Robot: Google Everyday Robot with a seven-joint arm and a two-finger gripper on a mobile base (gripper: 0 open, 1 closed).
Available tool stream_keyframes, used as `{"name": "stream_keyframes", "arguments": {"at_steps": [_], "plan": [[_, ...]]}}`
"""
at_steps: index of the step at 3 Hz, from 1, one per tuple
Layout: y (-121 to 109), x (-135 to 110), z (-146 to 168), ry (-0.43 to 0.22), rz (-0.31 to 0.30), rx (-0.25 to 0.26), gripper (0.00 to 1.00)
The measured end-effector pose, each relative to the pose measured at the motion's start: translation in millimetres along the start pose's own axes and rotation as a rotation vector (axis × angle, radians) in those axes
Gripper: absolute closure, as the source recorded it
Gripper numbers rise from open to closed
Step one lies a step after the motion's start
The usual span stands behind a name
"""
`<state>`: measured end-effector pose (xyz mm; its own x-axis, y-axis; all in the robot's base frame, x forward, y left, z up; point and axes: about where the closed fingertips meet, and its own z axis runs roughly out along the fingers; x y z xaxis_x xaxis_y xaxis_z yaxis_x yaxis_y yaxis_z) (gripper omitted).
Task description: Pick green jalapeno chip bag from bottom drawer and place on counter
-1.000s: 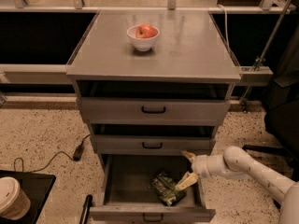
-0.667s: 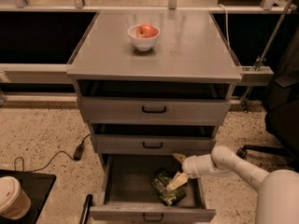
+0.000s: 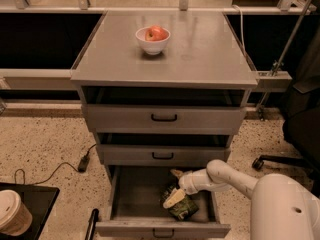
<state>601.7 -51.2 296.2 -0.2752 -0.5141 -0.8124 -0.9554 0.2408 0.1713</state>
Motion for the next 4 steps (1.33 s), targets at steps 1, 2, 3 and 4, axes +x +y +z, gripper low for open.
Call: {"name": "stream_keyframes", "arguments": {"at_steps": [1, 2, 3, 4], "plan": [[0, 0, 0, 0.000, 0.000, 0.000, 0.00], [-2, 48, 47, 0.033, 0.115, -0.028, 0.00], [-2, 48, 47, 0.033, 0.115, -0.029, 0.00], [-17, 63, 43, 0.039, 0.165, 0.005, 0.00]]}}
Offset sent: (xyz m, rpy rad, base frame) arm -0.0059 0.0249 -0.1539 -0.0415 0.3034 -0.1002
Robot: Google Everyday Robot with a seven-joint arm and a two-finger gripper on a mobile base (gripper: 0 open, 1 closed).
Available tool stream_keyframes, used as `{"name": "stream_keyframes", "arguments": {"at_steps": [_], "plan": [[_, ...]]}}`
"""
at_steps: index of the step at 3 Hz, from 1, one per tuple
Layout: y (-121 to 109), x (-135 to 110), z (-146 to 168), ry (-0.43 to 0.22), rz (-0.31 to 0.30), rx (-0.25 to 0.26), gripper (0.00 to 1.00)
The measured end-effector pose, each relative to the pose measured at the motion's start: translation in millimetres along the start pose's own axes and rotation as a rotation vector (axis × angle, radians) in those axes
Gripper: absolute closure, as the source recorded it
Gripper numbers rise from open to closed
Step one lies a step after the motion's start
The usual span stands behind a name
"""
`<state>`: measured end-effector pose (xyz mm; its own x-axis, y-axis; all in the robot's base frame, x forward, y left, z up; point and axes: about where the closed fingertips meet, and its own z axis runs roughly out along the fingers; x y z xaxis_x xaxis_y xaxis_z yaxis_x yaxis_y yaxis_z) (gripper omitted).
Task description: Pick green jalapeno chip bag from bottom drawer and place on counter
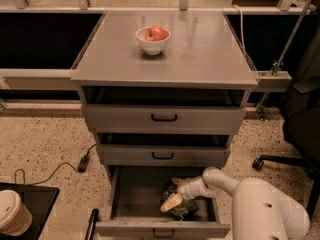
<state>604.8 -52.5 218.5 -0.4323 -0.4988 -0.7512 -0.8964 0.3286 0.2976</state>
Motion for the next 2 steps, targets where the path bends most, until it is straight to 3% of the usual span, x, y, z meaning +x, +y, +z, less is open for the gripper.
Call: {"name": "stream_keyframes", "arguments": {"at_steps": [1, 2], "plan": [[-47.8, 53.0, -5.1, 0.071, 0.139, 0.107, 0.00], [-47.4, 53.1, -4.4, 0.071, 0.139, 0.106, 0.00]]}}
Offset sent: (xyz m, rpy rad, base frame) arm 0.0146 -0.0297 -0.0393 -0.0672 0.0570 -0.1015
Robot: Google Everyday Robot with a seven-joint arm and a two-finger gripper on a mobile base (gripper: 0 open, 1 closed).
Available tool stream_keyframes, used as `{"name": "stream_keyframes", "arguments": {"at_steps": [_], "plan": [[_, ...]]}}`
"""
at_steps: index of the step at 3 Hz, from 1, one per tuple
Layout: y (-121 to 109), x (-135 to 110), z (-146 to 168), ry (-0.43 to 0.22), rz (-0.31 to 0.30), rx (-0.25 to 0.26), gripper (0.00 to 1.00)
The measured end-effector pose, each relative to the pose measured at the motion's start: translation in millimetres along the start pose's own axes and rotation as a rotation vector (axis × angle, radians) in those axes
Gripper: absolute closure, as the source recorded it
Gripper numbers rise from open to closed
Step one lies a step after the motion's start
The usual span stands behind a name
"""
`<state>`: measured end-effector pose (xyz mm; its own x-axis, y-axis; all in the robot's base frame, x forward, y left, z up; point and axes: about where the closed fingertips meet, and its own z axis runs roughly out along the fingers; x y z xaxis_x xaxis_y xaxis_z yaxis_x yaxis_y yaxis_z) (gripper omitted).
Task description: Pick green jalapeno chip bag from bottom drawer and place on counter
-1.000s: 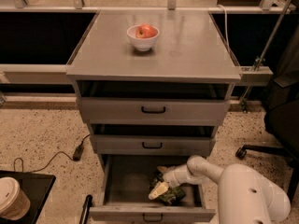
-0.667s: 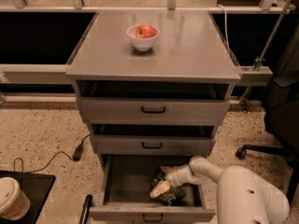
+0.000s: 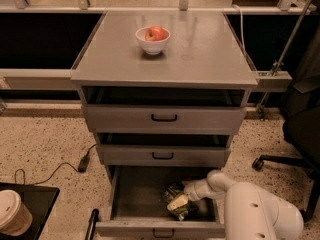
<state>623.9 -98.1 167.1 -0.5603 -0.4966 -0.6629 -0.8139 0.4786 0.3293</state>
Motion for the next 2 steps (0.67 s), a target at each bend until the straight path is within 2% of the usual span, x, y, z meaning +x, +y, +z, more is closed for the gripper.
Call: {"name": "stream_keyframes", "arguments": {"at_steps": [1, 2], "plan": [[4, 8, 14, 0.003, 0.019, -0.010, 0.00], [3, 26, 47, 0.031, 0.068, 0.013, 0.00]]}}
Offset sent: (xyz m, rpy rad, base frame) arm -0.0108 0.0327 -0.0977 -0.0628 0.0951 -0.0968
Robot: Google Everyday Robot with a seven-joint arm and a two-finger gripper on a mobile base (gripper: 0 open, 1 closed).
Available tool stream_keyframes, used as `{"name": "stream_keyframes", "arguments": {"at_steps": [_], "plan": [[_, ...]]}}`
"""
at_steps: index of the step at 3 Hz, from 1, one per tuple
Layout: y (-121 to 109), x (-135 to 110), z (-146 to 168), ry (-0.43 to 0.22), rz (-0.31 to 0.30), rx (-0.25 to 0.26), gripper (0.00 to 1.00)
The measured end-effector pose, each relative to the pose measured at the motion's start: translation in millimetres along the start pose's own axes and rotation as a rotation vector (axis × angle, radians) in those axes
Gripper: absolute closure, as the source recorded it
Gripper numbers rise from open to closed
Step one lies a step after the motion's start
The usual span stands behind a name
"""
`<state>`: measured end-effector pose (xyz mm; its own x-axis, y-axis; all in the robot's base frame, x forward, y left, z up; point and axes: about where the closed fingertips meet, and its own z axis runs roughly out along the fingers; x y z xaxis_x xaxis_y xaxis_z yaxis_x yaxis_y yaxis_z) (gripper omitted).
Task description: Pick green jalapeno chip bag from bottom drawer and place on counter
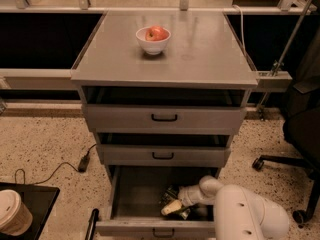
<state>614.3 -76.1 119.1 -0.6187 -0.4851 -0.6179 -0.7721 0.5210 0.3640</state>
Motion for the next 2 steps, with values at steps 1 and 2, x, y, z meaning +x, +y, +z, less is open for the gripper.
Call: {"name": "stream_keyframes", "arguments": {"at_steps": [1, 2], "plan": [[0.0, 0.0, 0.0, 0.000, 0.000, 0.000, 0.00], [0.1, 0.0, 0.1, 0.000, 0.000, 0.000, 0.19]]}}
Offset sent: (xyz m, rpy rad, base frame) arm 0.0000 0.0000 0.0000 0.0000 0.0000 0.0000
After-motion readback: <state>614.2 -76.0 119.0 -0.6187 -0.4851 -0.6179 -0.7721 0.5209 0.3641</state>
